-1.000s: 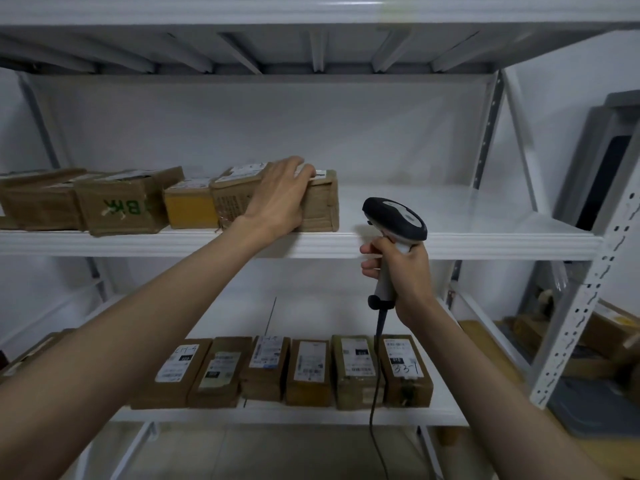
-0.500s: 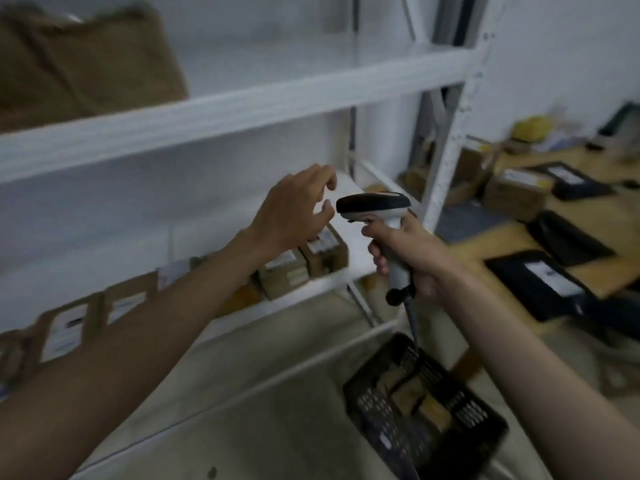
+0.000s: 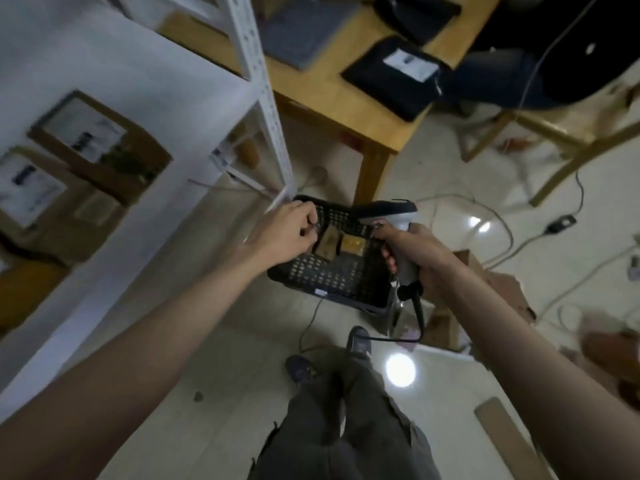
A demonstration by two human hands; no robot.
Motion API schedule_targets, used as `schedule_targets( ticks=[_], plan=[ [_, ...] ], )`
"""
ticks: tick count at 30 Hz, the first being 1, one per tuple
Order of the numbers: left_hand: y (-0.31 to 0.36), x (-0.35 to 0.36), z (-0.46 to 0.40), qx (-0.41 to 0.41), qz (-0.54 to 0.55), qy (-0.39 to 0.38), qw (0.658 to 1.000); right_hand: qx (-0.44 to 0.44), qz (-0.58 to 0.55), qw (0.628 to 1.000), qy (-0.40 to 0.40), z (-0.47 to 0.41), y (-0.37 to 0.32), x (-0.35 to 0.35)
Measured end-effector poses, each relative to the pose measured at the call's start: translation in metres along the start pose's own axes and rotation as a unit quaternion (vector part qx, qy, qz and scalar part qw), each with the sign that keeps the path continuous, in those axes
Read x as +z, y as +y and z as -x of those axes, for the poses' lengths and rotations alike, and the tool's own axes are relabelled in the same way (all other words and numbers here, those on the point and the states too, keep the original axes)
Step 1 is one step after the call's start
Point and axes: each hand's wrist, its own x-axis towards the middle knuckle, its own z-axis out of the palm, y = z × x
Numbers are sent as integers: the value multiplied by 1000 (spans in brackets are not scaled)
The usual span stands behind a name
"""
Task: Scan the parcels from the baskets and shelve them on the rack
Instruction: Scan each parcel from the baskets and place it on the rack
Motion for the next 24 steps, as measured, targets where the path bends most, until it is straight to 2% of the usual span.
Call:
schedule_targets(
  ticks=[4, 11, 24],
  plan=[
    [-5, 60, -26, -31, 6, -87, 996, 18, -17, 999, 28, -26, 42, -30],
    [-14, 161, -64, -88, 6, -193, 977, 52, -59, 996, 46, -80, 110, -60],
    [-90, 376, -139, -151, 10, -230, 961, 157, -84, 980, 87, -253, 283, -59]
  ],
)
